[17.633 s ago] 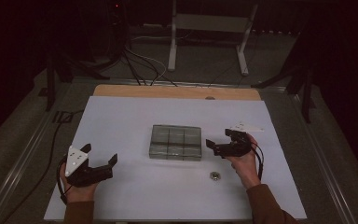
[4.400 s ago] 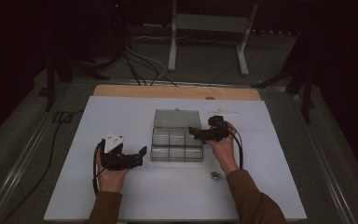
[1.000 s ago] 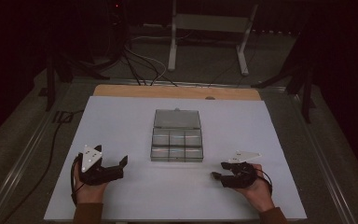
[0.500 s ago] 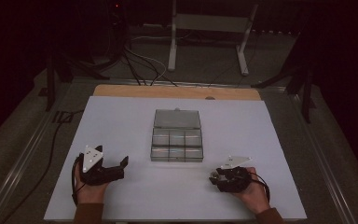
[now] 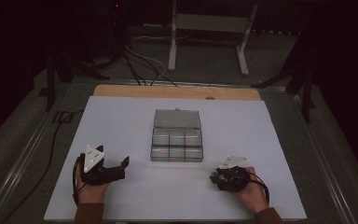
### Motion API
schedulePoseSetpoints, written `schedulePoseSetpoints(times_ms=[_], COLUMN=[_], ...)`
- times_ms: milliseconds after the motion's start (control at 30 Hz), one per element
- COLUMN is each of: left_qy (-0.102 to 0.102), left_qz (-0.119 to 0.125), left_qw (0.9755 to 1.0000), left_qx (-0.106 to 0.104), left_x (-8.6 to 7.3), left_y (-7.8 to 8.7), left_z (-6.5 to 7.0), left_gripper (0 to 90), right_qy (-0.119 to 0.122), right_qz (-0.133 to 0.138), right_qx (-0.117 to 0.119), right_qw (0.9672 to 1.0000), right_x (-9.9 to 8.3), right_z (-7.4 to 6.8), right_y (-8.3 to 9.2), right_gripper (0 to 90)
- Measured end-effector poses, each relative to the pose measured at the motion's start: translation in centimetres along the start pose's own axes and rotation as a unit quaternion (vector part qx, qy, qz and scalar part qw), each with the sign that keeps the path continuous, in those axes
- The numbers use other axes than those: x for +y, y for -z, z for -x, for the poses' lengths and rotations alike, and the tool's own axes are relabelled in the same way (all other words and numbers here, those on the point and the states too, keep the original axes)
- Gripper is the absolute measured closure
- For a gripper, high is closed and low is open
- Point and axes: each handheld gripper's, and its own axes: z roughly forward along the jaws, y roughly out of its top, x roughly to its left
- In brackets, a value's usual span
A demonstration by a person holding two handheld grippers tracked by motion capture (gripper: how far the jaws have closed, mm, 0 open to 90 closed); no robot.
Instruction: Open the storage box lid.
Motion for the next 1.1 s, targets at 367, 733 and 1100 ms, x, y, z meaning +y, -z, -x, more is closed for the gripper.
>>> schedulePoseSetpoints(times_ms=[367, 733, 1100], left_qy=[0.000, -0.001, 0.002], left_qz=[0.000, -0.001, -0.001], left_qw=[1.0000, 1.0000, 1.0000], left_qx=[0.000, 0.002, 0.002], left_x=[0.0, 0.0, 0.0], left_y=[0.0, 0.0, 0.0], left_z=[0.0, 0.0, -0.1], left_gripper=[1.5, 1.5, 1.6], right_qy=[-0.035, -0.054, -0.059], right_qz=[0.024, 0.021, 0.008], right_qx=[0.015, 0.013, 0.025], right_qw=[0.9990, 0.9982, 0.9979], right_x=[-0.2, -0.6, -0.9], right_z=[1.0, 2.1, 2.5], right_y=[1.3, 2.2, 2.4], right_gripper=[73.8, 82.3, 82.4])
